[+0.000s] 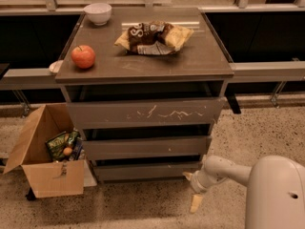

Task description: Open bottom drawer

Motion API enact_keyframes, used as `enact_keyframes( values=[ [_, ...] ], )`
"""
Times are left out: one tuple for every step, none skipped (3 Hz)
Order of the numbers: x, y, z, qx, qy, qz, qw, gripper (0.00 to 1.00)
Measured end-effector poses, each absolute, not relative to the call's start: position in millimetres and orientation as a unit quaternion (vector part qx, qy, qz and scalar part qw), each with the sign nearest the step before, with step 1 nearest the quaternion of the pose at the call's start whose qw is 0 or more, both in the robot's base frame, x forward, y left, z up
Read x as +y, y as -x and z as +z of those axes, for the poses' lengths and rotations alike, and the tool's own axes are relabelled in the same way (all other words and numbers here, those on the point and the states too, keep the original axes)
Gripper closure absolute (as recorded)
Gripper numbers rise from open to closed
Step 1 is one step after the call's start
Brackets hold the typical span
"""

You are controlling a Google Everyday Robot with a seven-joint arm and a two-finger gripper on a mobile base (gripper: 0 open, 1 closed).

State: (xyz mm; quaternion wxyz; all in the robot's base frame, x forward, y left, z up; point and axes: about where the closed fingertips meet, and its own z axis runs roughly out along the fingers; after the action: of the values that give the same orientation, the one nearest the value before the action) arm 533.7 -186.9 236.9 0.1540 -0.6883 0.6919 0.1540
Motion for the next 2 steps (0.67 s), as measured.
enact_keyframes(
  values=[
    [-180.6,-557.5,233.8,0.681,0.696,0.148,0.175,0.0],
    [-180.6,-557.5,233.8,0.681,0.696,0.148,0.175,0.0]
  ],
)
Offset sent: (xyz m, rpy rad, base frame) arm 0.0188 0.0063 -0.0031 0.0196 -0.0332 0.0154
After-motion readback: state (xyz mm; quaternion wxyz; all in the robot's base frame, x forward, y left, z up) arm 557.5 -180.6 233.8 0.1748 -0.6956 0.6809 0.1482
